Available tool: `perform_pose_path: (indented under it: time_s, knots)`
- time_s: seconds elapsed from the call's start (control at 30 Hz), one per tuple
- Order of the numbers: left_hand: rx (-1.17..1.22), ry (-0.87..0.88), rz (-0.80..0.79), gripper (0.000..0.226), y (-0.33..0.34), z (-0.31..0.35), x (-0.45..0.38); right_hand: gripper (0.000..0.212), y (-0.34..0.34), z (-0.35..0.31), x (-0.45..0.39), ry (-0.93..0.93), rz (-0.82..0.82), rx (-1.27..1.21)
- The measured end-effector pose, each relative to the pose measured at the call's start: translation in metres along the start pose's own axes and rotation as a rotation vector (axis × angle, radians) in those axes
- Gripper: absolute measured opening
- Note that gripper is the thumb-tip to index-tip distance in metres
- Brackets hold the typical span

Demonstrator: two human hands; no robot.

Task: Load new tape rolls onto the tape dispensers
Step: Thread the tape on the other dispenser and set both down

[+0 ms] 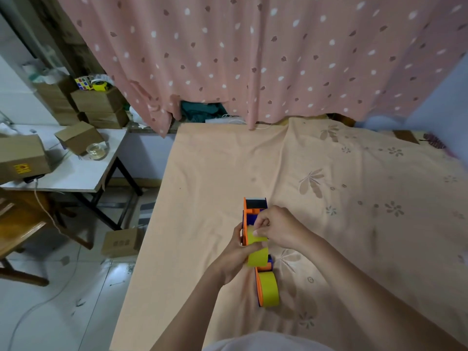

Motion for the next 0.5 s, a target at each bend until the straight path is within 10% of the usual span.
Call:
perform_pose_path:
  time_s: [0.5]
  knots:
    - [-0.098,-0.024,-0.031,0.105,0.002,-0.005,-0.006,0.013,-0.039,0.009,-0.006,0.024,0.161,-0.227]
Point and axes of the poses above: each hand's wrist, its own x-axis away from the middle knuckle, its own y-axis out of the palm, z = x × y, the point moved 10 cm from there along -x, towards the middle knuckle, and after that the axes turned 13 degrees about -y, right-handed, at the moved point
